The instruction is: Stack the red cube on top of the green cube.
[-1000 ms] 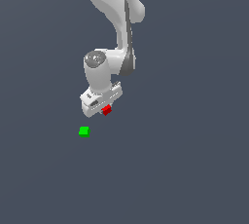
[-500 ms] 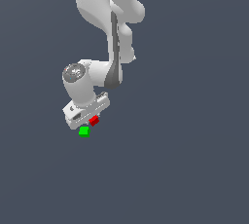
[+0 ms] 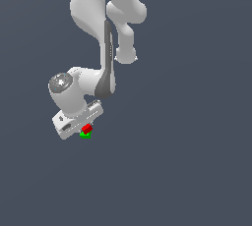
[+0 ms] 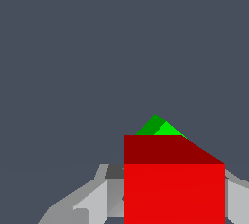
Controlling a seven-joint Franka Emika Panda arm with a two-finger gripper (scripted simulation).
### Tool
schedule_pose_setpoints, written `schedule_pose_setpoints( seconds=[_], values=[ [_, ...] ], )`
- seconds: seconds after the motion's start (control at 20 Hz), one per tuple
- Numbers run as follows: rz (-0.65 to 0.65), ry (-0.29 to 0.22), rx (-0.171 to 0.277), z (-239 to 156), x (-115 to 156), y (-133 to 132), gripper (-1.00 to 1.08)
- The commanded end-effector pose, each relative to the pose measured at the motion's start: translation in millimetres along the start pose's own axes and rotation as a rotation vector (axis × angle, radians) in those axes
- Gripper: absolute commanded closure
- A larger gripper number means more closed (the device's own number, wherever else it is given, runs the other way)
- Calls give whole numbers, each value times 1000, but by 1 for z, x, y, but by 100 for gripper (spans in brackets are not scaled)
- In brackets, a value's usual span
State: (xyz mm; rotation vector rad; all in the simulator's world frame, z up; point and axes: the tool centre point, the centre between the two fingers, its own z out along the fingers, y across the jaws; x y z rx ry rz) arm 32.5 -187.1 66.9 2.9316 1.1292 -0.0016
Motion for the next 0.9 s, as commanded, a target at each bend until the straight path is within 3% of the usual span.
schedule_pose_setpoints(
  seconds=[0.0, 0.35, 0.4, 0.85],
  values=[
    [-1, 1, -1, 1, 1, 7, 108],
    [-1, 1, -1, 2, 1, 14, 108],
    [-1, 1, -1, 2, 1, 14, -92],
    [-1, 1, -1, 2, 1, 14, -92]
  ],
)
